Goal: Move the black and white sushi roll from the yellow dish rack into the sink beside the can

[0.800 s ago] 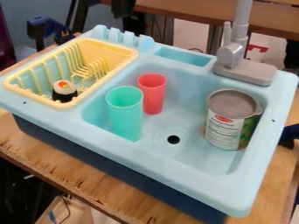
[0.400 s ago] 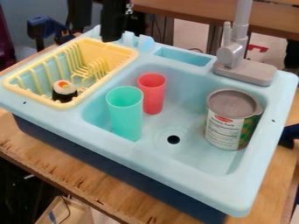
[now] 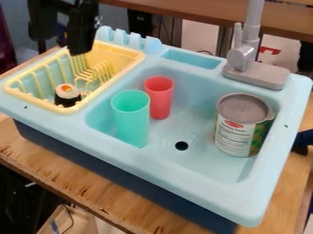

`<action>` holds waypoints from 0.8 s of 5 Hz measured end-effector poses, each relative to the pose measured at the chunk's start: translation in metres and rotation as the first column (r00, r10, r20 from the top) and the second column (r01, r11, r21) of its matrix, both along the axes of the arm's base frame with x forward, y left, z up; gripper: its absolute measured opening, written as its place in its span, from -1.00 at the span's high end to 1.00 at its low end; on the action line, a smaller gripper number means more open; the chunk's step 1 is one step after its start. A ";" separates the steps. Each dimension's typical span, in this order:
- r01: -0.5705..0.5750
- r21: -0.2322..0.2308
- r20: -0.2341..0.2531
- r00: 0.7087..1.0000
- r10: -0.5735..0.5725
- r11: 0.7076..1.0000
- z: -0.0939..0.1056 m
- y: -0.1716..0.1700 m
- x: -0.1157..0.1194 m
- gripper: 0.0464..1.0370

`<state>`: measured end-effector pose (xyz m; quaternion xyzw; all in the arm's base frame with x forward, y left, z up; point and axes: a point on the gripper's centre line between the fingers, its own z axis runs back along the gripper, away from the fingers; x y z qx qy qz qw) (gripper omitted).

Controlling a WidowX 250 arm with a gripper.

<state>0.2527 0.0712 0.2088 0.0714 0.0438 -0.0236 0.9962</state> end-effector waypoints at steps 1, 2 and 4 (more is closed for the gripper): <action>-0.035 0.016 0.037 0.999 0.034 0.999 -0.008 0.016 0.005 -0.93; -0.022 0.012 0.019 1.000 0.022 1.000 -0.025 0.022 0.017 -0.93; -0.033 0.040 -0.070 0.997 0.036 0.999 -0.050 0.034 0.021 -0.93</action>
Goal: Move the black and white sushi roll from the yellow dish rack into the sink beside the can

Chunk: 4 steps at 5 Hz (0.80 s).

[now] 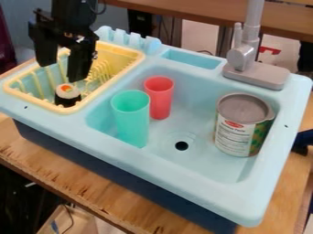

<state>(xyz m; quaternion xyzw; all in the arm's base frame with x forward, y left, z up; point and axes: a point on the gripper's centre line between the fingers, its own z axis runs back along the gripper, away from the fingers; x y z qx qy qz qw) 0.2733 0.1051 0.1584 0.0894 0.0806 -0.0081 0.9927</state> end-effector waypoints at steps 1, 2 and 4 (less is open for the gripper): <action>-0.027 -0.004 -0.010 1.000 0.027 1.000 -0.010 0.014 0.000 -0.93; -0.035 -0.024 -0.036 0.999 0.034 0.999 -0.024 0.021 -0.001 -0.93; 0.008 -0.110 -0.022 1.000 -0.011 0.994 -0.037 0.017 0.006 -0.93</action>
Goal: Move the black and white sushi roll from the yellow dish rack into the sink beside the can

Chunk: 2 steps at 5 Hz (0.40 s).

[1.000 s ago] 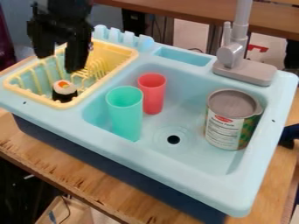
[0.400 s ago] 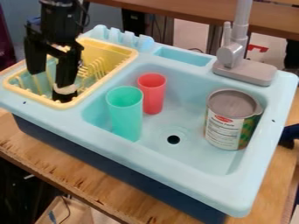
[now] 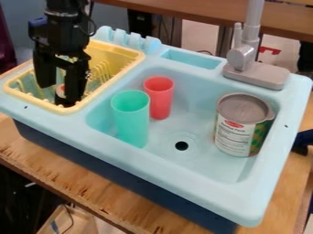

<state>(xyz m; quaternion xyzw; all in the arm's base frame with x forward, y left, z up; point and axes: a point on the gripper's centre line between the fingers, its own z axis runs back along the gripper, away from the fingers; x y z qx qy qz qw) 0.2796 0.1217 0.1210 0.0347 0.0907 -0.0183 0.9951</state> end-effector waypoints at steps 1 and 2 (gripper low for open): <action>0.003 -0.041 0.031 1.000 -0.002 0.999 -0.005 -0.001 0.004 -0.93; 0.003 -0.052 0.006 1.000 -0.003 0.999 -0.014 -0.001 0.005 -0.93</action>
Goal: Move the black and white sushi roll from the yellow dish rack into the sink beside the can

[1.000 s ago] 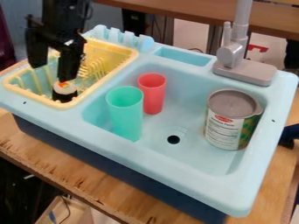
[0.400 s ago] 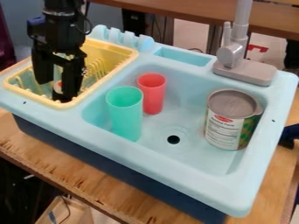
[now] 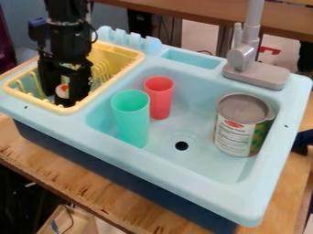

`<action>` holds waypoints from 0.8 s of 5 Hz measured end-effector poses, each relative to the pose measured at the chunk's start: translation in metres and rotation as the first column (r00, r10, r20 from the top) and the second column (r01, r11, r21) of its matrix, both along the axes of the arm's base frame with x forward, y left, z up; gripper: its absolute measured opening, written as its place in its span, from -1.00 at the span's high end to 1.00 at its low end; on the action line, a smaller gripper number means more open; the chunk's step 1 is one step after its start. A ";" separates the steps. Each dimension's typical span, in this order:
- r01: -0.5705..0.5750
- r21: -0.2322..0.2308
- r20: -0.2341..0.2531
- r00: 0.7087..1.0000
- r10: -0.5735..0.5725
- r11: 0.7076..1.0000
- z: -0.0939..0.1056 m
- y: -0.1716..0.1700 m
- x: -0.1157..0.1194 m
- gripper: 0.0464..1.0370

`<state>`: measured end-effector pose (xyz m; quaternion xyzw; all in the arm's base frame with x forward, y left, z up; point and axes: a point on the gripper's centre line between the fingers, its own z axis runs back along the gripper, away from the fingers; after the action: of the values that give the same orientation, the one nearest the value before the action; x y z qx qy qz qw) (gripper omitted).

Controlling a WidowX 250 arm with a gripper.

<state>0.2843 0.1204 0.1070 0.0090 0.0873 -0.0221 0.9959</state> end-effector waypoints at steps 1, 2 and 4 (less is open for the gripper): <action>-0.014 0.003 -0.019 1.000 0.014 1.000 -0.006 0.001 0.000 -0.93; -0.026 0.002 -0.039 0.999 0.026 1.000 -0.014 0.001 0.000 -0.85; -0.069 0.111 -0.071 0.994 0.077 0.991 0.004 -0.002 0.006 -0.14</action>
<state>0.2907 0.1186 0.1105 0.0590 0.1259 0.0188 0.9901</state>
